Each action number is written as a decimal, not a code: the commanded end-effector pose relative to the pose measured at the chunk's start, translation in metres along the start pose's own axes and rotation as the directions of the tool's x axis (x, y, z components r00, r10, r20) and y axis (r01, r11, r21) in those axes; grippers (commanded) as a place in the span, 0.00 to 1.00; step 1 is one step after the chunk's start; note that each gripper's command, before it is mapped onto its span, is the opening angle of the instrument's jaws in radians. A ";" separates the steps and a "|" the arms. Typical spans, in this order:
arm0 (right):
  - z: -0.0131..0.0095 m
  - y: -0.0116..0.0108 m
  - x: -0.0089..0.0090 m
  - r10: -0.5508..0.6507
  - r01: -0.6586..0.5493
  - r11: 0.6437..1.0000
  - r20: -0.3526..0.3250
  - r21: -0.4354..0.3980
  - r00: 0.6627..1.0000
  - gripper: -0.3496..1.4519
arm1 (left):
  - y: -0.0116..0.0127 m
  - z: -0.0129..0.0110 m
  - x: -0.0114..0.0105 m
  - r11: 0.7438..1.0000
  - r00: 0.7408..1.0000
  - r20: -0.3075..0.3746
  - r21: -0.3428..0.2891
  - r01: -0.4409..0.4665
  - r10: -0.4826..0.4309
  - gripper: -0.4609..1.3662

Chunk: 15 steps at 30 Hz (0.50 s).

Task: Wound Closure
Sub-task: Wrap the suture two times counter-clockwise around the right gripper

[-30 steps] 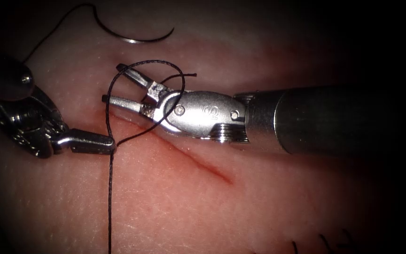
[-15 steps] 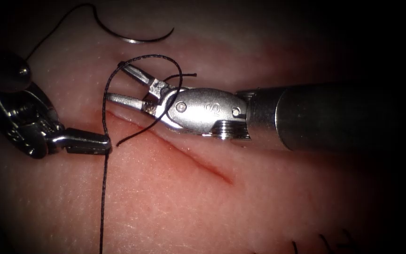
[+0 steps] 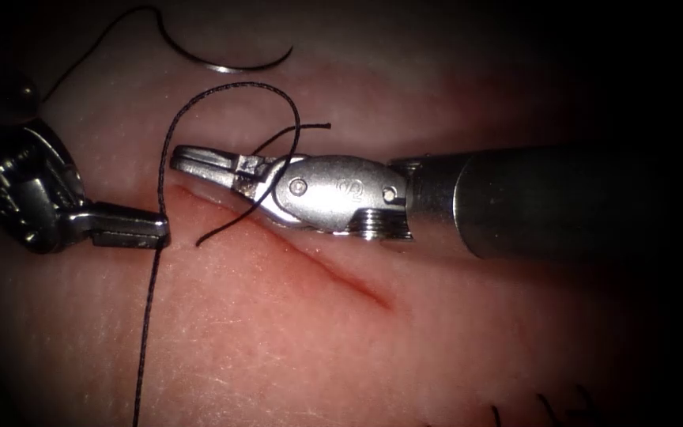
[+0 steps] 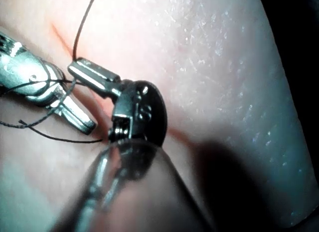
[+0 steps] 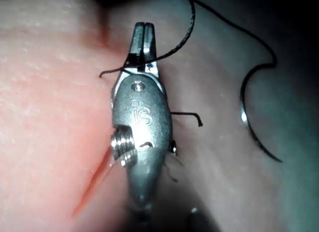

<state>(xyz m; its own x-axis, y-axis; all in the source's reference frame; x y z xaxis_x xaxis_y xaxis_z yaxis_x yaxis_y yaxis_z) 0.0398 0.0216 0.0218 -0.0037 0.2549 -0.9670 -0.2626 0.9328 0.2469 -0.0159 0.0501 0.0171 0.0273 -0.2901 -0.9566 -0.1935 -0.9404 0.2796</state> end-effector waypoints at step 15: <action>-0.0003 -0.0006 0.0012 0.005 -0.004 1.000 -0.053 0.024 0.999 0.00 | -0.0004 -0.0026 -0.0040 0.990 0.989 0.037 0.017 0.143 -0.143 0.06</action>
<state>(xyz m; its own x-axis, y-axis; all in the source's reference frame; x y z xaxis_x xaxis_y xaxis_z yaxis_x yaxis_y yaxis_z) 0.0396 0.0213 0.0202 -0.0587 0.2467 -0.9673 -0.2386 0.9374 0.2536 -0.0134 0.0512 0.0214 0.0176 -0.1411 -0.9898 -0.2120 -0.9680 0.1342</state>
